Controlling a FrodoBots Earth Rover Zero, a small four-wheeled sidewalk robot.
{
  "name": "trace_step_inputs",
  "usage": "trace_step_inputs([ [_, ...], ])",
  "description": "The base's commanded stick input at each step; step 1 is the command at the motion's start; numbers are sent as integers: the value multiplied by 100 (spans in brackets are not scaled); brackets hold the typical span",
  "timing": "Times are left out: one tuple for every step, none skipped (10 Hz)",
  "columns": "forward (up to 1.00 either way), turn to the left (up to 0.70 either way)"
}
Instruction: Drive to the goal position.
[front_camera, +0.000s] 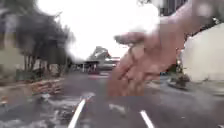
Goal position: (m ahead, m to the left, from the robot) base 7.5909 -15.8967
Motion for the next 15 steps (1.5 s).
trace_step_inputs([
  [0,19],
  [0,23],
  [0,9],
  [0,3],
  [0,8],
  [0,30],
  [0,23],
  [0,12],
  [0,19],
  [7,5],
  [100,-22],
  [100,-27],
  [100,-39],
  [100,-40],
  [100,-40],
])
